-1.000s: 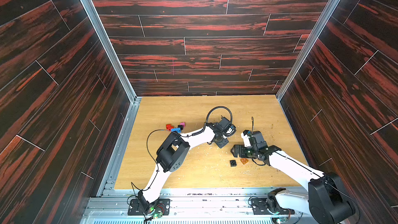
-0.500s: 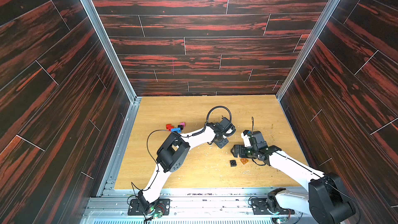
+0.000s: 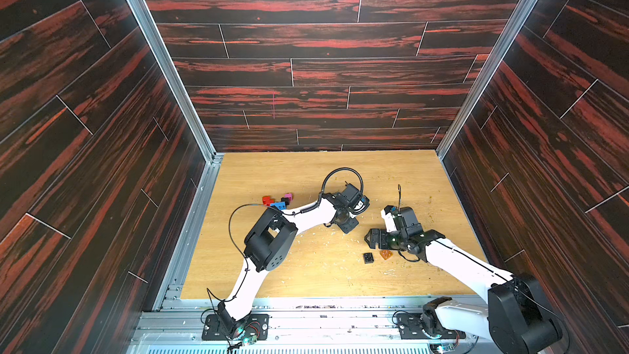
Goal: Assemble the letter v with lego
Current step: Assemble the lego brick with the lego brick.
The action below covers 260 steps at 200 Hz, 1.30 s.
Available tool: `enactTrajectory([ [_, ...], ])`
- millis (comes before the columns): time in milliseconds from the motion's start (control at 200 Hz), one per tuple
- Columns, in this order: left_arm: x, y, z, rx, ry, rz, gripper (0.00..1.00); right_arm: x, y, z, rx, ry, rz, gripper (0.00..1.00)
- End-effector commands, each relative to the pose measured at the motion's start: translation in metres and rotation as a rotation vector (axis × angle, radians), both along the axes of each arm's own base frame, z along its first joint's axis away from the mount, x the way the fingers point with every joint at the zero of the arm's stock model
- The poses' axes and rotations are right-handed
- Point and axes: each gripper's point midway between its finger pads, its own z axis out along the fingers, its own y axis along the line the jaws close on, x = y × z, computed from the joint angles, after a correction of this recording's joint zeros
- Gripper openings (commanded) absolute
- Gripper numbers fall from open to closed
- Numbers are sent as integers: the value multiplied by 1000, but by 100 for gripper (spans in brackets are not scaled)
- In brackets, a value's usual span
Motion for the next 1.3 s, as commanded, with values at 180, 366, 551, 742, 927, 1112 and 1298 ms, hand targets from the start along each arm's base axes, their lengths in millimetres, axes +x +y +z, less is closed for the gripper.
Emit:
enactTrajectory([
  [180,-38,45,-56,247,175,-99,16,2,3,7,7,-6,4,98],
  [366,-42,49,-59,248,198,-90,16,2,4,6,11,-2,9,98],
  [551,-42,49,-59,244,204,-47,16,2,5,5,11,-1,10,98],
  [742,-33,41,-46,226,181,-32,16,2,6,6,16,0,12,98],
  [927,-18,29,-28,191,139,-8,29,2,5,6,16,1,12,98],
  [1112,-3,17,-5,131,75,19,49,2,6,5,18,3,12,98],
  [1298,1,13,4,77,34,36,55,1,6,6,18,5,12,98],
])
